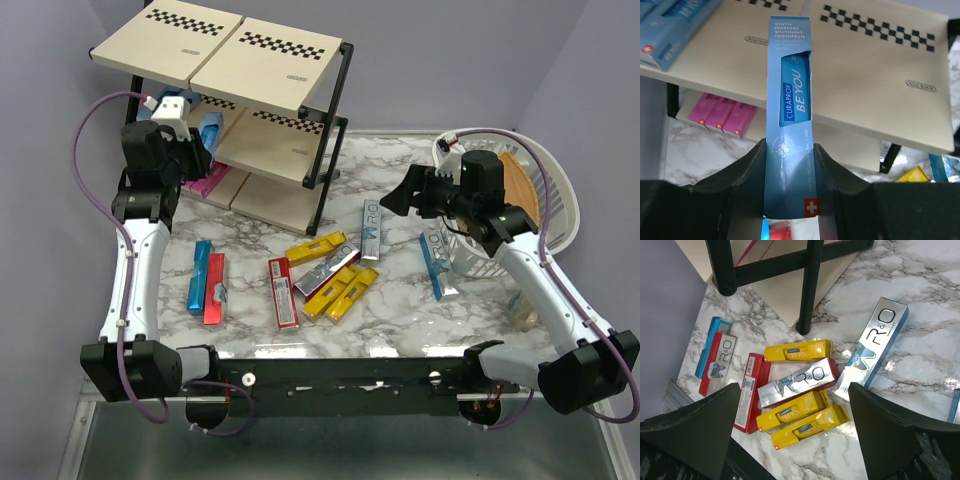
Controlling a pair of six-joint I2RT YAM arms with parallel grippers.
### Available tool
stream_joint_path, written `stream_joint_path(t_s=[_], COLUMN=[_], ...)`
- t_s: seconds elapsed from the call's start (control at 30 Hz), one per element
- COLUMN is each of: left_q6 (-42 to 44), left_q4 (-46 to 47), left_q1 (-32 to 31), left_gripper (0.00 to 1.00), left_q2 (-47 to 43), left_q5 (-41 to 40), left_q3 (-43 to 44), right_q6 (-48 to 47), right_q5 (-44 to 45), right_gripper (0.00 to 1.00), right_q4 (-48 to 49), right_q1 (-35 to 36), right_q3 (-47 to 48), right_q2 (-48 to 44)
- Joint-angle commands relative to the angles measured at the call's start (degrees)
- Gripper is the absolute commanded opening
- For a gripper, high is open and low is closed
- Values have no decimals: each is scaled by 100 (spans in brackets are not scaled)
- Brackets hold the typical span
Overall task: Place and organize the toothpastes onto the shelf
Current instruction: Place the toothpaste on the shelf.
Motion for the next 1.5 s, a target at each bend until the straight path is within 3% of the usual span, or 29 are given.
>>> stream_joint_path(t_s=[0.0,0.2,0.53,0.93,1.2,1.37,1.47], left_q6=[229,458,1134,1310,986,108,-569], left_q4=[1102,1297,1042,954,1103,2024,2474], left_q1=[618,1137,1243,1243,1243,1235,1243], left_gripper=[28,29,35,55,67,79,81], left_q2=[319,1136,2253,2974,2834,2018,1481], left_q5=[969,1462,1541,1673,1401,865,365], left_q3=[33,568,1650,2099,1915,941,263], right_q6=[-445,-595,-700,-718,-736,-735,-736], right_q5=[195,336,424,433,442,424,415], right_gripper=[97,97,97,97,97,97,97], right_q4=[2,-7,11,29,37,37,46], right_q1=[223,250,250,250,250,250,250], right_q3=[-155,-261,-217,-199,-243,-234,-243], right_q2=[-309,-432,-327,-178,-160,-151,-178])
